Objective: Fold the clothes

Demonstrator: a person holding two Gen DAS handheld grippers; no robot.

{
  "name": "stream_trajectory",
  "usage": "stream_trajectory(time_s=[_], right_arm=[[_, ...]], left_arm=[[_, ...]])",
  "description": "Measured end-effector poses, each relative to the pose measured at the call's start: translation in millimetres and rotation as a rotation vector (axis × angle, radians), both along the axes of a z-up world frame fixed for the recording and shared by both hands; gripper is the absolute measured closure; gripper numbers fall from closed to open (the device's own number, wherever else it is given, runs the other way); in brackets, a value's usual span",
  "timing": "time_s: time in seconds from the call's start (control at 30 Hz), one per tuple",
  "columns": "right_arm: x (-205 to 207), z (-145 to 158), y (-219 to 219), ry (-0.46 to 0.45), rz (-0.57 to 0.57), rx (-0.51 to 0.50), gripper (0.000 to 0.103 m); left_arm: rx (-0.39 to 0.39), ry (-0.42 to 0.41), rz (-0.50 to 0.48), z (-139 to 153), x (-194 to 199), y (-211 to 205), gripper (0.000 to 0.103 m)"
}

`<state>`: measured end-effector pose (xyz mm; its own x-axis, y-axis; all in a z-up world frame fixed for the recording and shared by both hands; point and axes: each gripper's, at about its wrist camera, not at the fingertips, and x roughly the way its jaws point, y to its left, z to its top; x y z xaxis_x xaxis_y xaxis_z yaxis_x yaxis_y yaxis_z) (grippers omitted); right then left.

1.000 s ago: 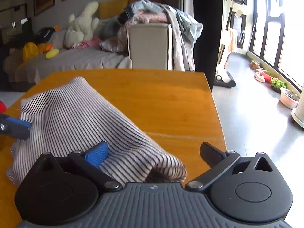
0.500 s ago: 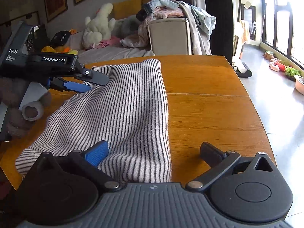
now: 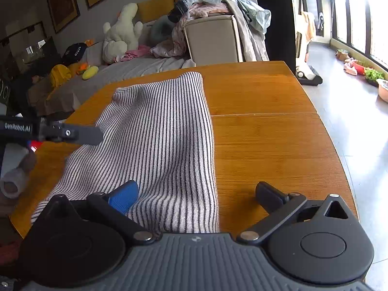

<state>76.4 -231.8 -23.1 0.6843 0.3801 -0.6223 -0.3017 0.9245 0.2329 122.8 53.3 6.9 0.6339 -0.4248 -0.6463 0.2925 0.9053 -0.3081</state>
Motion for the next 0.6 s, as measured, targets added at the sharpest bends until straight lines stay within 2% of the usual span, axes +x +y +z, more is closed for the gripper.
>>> stream_trajectory(time_s=[0.07,0.17,0.23,0.27,0.3,0.37,0.5,0.6], right_arm=[[-3.4,10.7,-2.6,-0.044,-0.011,-0.004,0.000],[-8.4,32.2,0.7,-0.171,-0.034,-0.073,0.002],[-6.6,44.1,8.7,-0.239,-0.028,-0.128,0.019],[-2.5,45.9,13.8,-0.245,-0.012,-0.143,0.031],[2.8,46.6,19.2,-0.244,0.008,-0.152,0.039],[14.0,40.8,29.8,-0.225,0.043,-0.153,0.041],[31.0,8.3,50.5,-0.163,0.083,-0.211,0.042],[27.5,1.9,47.0,-0.162,0.077,-0.189,0.041]], left_arm=[[-0.008,0.020,0.014,-4.9,-1.8,5.8,0.014],[-0.030,0.035,0.026,-7.4,-3.8,13.3,0.014],[-0.042,0.039,0.027,-7.7,-4.6,16.2,0.015],[-0.046,0.041,0.028,-8.0,-4.7,17.3,0.017],[-0.048,0.042,0.029,-8.7,-4.4,17.8,0.019],[-0.050,0.042,0.029,-10.3,-3.0,18.5,0.021],[-0.058,0.039,0.023,-11.4,-0.2,16.3,0.022],[-0.054,0.033,0.015,-11.9,2.6,13.3,0.022]])
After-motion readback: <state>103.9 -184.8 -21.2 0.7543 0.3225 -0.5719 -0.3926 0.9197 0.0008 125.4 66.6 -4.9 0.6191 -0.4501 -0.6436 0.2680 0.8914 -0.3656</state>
